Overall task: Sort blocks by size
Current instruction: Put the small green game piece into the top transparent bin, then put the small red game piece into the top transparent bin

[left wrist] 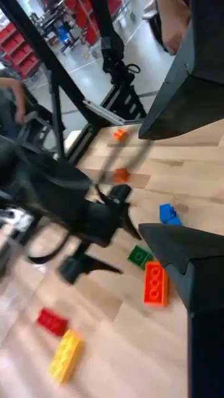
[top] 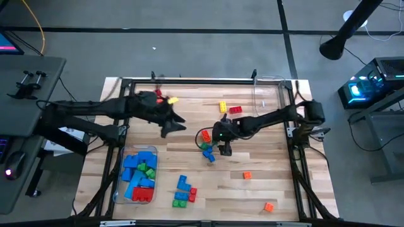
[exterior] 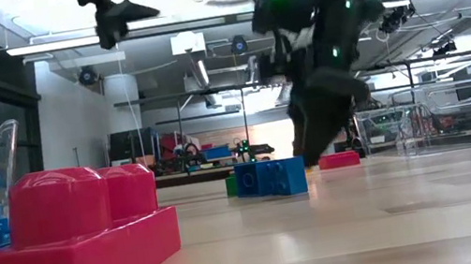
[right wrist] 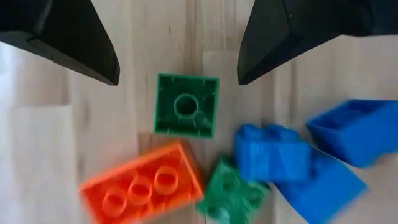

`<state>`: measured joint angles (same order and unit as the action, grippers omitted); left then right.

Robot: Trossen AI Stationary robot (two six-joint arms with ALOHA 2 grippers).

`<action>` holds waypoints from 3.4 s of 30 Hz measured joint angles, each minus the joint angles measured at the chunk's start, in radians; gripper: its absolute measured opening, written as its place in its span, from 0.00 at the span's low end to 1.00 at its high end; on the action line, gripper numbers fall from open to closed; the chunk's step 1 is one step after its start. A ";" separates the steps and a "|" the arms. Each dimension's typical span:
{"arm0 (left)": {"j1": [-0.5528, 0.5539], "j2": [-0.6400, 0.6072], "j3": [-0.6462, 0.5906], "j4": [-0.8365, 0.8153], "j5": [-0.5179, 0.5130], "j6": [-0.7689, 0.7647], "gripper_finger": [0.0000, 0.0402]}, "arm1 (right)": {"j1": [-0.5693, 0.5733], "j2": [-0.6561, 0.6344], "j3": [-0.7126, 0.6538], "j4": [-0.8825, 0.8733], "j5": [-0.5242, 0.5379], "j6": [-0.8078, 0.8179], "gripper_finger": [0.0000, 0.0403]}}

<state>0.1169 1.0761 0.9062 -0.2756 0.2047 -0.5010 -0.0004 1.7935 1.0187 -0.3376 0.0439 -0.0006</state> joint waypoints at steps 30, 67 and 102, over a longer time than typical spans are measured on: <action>0.106 -0.183 0.000 0.012 -0.092 0.122 0.54 | -0.034 -0.028 0.041 -0.026 0.055 0.148 0.33; 0.153 -0.148 0.000 0.071 -0.085 0.084 0.54 | -0.661 -0.666 -0.013 -0.340 -0.151 0.158 0.69; 0.152 -0.147 0.000 0.064 -0.143 0.059 0.54 | -0.518 0.033 0.191 -0.446 0.062 -0.481 0.34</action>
<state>0.2687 0.9287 0.9066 -0.2117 0.0615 -0.4423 -0.5180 1.8267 1.2098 -0.7837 0.1055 -0.4820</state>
